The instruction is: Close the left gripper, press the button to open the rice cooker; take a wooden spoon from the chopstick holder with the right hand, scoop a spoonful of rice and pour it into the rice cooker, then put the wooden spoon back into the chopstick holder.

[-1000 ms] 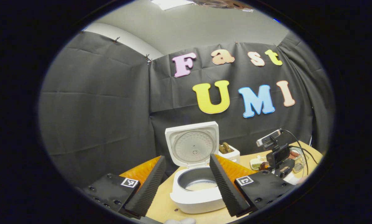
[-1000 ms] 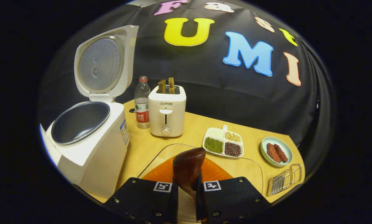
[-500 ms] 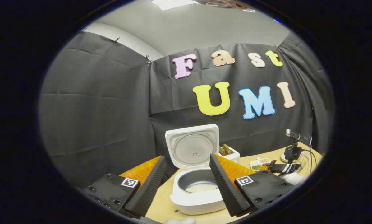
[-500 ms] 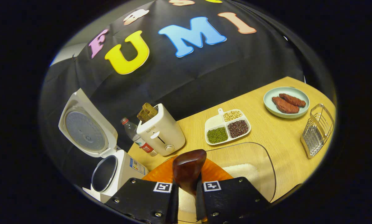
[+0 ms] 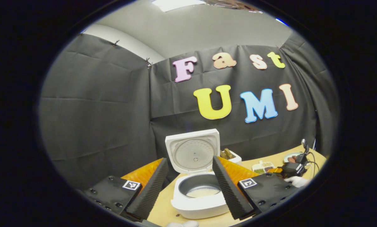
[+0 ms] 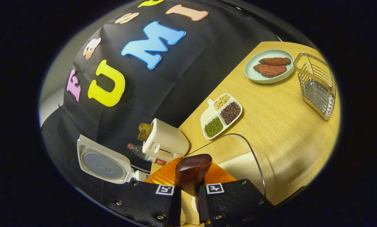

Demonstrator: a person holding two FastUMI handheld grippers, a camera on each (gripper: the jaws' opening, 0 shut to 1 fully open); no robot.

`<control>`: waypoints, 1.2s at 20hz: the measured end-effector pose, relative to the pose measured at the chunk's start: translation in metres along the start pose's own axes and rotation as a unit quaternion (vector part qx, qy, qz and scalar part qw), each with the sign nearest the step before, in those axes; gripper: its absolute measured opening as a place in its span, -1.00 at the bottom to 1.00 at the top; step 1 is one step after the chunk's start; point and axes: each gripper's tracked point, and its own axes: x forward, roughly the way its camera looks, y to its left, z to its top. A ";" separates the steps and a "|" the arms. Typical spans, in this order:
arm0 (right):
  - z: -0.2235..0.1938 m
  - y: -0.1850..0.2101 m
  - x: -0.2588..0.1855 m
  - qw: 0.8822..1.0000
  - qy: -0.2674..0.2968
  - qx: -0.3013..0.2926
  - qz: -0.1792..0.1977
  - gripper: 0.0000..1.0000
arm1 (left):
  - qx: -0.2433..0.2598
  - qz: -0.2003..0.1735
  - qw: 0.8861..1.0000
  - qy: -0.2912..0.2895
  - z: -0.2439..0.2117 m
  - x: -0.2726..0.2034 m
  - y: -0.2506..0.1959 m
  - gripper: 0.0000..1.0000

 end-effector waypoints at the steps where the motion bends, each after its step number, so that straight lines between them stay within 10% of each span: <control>1: 0.002 0.003 0.000 1.000 -0.003 0.020 0.010 -0.55 | 0.002 -0.001 1.000 -0.001 0.001 0.000 0.000 1.00; 10: 0.044 0.002 -0.012 0.985 -0.052 0.154 0.061 -0.55 | 0.008 -0.006 1.000 -0.008 0.012 -0.001 0.000 1.00; 24: 0.089 0.081 -0.062 0.974 -0.087 0.181 0.105 -0.57 | -0.001 -0.012 1.000 0.002 -0.004 -0.007 0.007 1.00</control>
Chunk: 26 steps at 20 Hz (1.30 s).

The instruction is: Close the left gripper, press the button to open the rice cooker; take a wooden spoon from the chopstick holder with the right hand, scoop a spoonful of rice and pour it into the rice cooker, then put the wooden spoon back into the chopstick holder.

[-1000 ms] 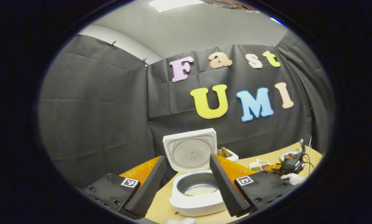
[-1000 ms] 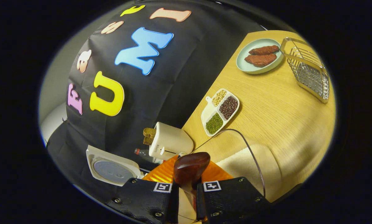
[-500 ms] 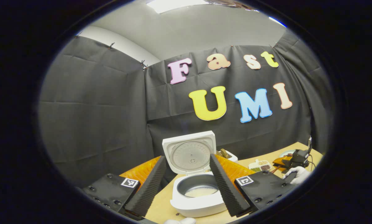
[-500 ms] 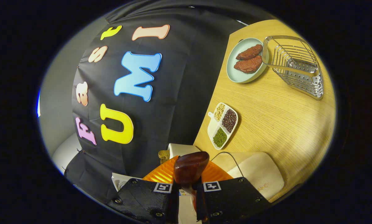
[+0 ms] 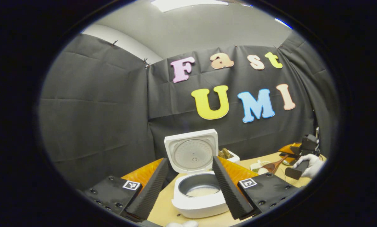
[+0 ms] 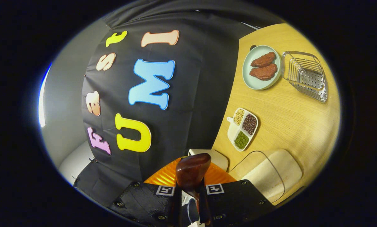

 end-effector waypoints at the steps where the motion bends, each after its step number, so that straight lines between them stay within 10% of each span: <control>1: -0.006 0.014 0.001 1.000 0.002 -0.003 0.004 -0.56 | -0.002 0.001 1.000 0.000 -0.001 -0.001 0.002 1.00; 11: -0.141 0.106 0.050 0.996 0.084 -0.027 0.032 -0.56 | -0.016 0.044 0.999 0.022 -0.031 -0.017 0.035 1.00; 19: -0.243 0.081 0.086 0.987 0.139 -0.085 0.014 -0.56 | -0.020 0.072 0.997 0.033 -0.037 -0.020 0.045 0.95; 26: -0.267 0.062 0.093 0.957 0.128 -0.261 0.001 -0.56 | -0.017 0.087 0.995 0.046 -0.050 -0.030 0.064 1.00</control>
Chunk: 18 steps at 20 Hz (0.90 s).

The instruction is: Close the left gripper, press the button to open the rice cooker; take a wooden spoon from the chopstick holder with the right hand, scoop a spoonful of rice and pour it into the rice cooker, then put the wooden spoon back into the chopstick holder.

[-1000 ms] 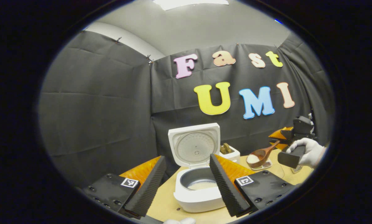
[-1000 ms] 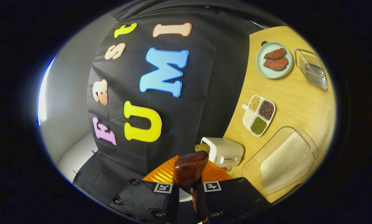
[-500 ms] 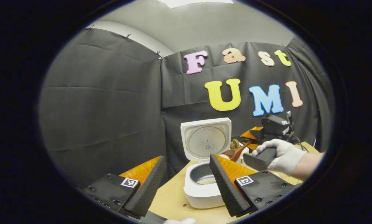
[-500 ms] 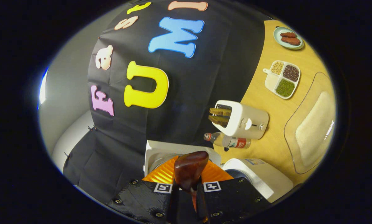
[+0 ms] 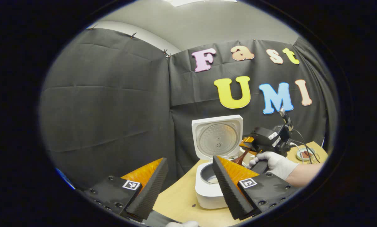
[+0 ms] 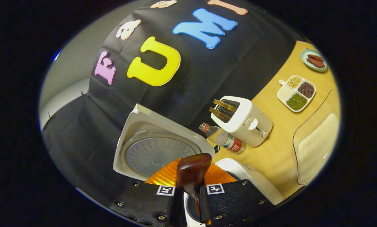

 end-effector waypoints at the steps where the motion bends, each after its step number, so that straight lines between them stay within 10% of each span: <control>1: -0.003 0.002 0.000 0.999 -0.003 -0.037 -0.003 -0.56 | 0.002 0.000 1.000 0.000 0.000 -0.001 0.000 1.00; 9: -0.015 0.033 -0.002 0.950 -0.021 -0.312 0.000 -0.56 | 0.005 0.001 1.000 -0.001 0.000 -0.005 0.003 1.00; 18: -0.053 0.072 -0.010 0.830 -0.048 -0.554 0.051 -0.57 | 0.000 0.003 1.000 0.004 -0.006 -0.005 0.005 1.00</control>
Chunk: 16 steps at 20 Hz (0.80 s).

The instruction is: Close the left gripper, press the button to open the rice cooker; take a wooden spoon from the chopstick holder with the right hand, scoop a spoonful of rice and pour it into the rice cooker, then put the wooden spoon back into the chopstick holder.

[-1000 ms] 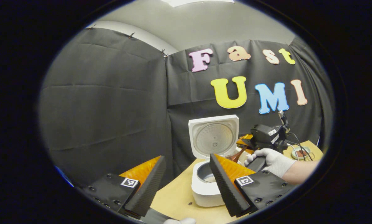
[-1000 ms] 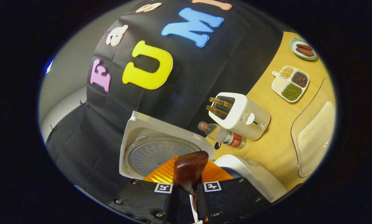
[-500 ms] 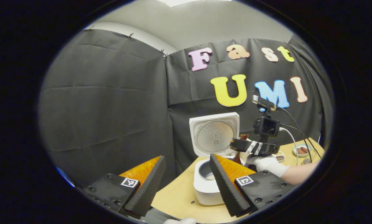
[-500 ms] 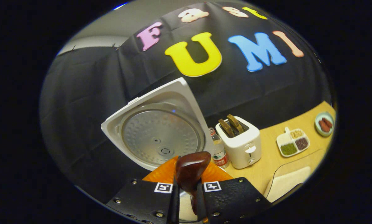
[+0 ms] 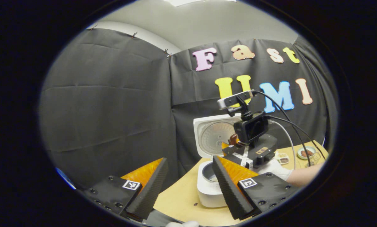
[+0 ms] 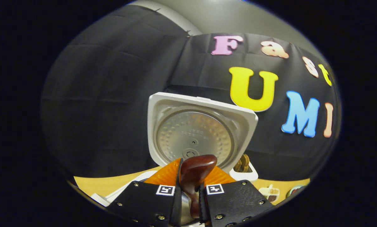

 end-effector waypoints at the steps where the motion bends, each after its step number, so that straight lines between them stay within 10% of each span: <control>1: -0.002 0.003 0.000 1.000 0.000 -0.010 0.006 -0.56 | 0.000 0.000 1.000 0.000 0.001 0.001 0.000 1.00; 6: 0.000 0.005 -0.003 0.999 -0.006 -0.029 0.017 -0.56 | 0.006 0.000 1.000 -0.002 0.001 0.000 -0.001 1.00; 11: 0.020 -0.007 -0.008 0.995 -0.014 0.092 0.030 -0.56 | 0.009 -0.001 1.000 -0.006 0.007 -0.002 -0.003 1.00; 16: 0.041 -0.042 -0.020 0.947 -0.025 0.319 0.042 -0.56 | 0.021 -0.011 1.000 -0.018 0.017 -0.005 -0.014 1.00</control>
